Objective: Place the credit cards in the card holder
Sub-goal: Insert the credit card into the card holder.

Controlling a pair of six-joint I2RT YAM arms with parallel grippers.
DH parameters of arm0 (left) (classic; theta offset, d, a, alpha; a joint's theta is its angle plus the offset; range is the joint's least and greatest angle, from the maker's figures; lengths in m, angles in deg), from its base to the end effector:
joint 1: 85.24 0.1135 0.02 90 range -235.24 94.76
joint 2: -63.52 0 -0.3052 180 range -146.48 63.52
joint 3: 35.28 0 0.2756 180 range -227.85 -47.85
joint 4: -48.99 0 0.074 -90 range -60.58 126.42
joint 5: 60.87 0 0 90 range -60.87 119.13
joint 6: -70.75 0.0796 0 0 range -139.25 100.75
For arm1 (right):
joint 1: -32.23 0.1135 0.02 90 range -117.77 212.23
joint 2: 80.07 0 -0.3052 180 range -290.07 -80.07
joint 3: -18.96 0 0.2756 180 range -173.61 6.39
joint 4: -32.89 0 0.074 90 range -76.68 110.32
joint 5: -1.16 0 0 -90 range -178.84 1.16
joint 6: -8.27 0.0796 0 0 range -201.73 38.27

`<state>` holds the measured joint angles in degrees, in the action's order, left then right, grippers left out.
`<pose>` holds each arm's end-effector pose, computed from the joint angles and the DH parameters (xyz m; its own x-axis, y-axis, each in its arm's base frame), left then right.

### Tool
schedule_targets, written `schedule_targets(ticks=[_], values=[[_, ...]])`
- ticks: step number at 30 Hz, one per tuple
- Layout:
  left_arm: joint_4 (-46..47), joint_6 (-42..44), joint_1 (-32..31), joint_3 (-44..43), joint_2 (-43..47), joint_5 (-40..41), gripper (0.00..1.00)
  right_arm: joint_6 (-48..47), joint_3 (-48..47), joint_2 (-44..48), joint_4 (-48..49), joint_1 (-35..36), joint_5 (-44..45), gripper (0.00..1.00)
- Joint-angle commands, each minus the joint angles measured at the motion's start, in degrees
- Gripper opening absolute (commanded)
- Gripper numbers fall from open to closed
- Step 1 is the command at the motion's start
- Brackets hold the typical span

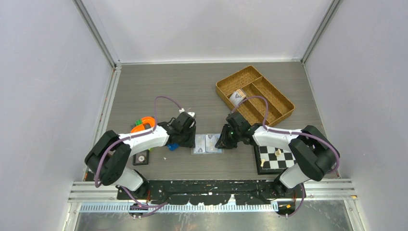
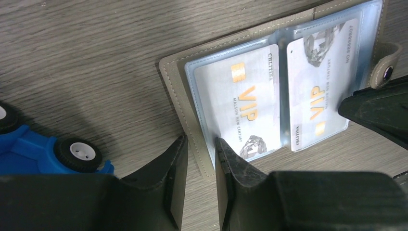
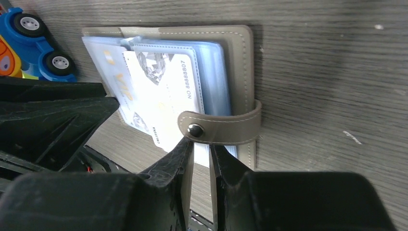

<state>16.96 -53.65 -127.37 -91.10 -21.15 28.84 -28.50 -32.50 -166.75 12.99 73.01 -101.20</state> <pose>0.2280 -0.2068 0.1502 -0.9146 0.0655 -0.3990 0.1890 0.9416 -0.2786 0.2268 0.2182 0.1348 -0.9572 0.2077 -0.2017 0.0602 0.8241 0.5632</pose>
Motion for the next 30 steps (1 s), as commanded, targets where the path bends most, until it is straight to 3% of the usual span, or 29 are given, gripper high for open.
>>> schedule_targets(ticks=[1,22,30], values=[[2.7,-1.0,0.1,1.6,-0.2,-2.1,0.27,1.0,0.2,1.3,4.5,0.2,-1.4,0.23],[5.3,-2.3,0.6,2.1,1.0,-4.2,0.27,1.1,-3.4,1.8,8.3,2.2,-3.0,0.23],[4.0,-2.2,1.5,5.0,10.7,-1.0,0.37,0.5,-7.4,-2.0,8.3,4.9,-2.1,0.24]])
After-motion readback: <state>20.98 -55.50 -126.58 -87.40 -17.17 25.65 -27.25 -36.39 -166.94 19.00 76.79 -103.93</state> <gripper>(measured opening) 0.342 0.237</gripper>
